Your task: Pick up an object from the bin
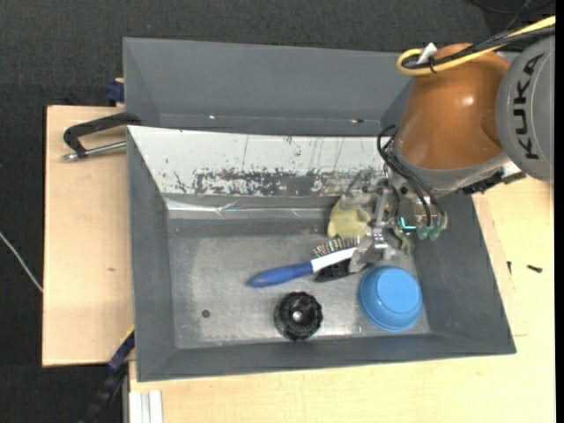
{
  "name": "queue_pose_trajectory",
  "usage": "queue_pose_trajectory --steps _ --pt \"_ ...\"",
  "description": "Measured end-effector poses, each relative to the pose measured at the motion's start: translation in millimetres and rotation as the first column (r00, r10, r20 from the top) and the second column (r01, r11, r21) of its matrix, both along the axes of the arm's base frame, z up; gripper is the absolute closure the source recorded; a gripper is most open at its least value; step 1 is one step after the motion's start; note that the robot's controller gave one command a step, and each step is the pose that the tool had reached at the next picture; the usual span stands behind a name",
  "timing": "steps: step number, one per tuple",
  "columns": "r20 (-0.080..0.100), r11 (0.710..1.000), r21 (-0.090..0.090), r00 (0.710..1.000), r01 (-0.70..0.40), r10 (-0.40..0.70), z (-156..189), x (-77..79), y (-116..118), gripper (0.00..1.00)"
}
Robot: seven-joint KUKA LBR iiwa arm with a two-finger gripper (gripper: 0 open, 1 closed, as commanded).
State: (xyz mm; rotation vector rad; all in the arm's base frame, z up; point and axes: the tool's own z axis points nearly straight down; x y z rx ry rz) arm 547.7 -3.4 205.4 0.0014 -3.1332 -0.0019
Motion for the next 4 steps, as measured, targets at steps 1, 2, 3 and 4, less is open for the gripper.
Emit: queue_pose_trajectory --steps 1,2,3,4 --pt "0.016 0.964 -0.002 0.964 -0.267 0.267 -122 -1.4 1 0.00" --pt "0.017 0.954 -0.004 0.954 -0.298 0.298 -103 6.5 -28 0.00" --pt "0.016 0.916 -0.003 0.916 -0.400 0.400 -104 22.6 -10 0.00" --pt "0.009 0.865 -0.002 0.865 -0.502 0.502 -132 19.5 -8 0.00"
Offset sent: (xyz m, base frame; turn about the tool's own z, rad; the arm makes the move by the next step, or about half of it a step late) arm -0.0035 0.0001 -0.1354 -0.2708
